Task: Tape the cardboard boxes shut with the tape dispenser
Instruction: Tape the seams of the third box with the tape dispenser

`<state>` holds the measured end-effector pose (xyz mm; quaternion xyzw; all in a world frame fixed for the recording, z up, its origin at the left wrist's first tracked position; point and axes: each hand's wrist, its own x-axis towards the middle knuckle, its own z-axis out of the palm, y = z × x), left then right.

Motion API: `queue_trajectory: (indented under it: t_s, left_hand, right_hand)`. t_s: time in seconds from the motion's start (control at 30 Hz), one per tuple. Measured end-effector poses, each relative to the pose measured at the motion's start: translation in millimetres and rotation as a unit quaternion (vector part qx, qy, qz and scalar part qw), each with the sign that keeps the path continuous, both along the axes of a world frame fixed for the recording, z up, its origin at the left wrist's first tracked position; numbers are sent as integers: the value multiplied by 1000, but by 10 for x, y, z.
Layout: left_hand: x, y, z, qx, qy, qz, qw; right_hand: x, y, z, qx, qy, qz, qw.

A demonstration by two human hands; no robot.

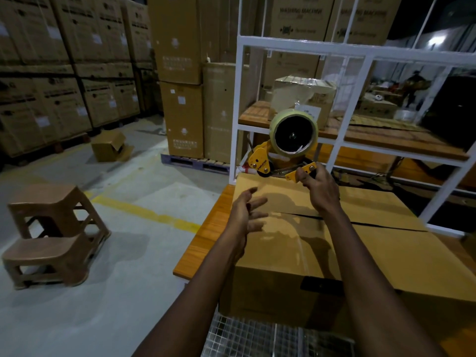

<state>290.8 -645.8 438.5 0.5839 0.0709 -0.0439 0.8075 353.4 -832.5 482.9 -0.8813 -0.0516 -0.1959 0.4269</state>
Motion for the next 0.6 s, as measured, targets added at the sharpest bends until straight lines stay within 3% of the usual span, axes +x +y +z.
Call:
queue_trajectory:
  t_s: [0.07, 0.2, 0.37, 0.6]
  left_hand:
    - [14, 27, -63, -6, 35, -13, 999]
    - [142, 139, 92, -121, 93, -27, 988]
    - [233, 112, 299, -189, 118, -83, 971]
    - [265, 87, 336, -285, 101, 26, 953]
  right_hand:
    - [36, -15, -9, 14, 0, 4, 1000]
    - [121, -34, -47, 55, 8, 19, 998]
    - [110, 58, -38, 68, 6, 29, 997]
    - [131, 58, -61, 49, 17, 15, 999]
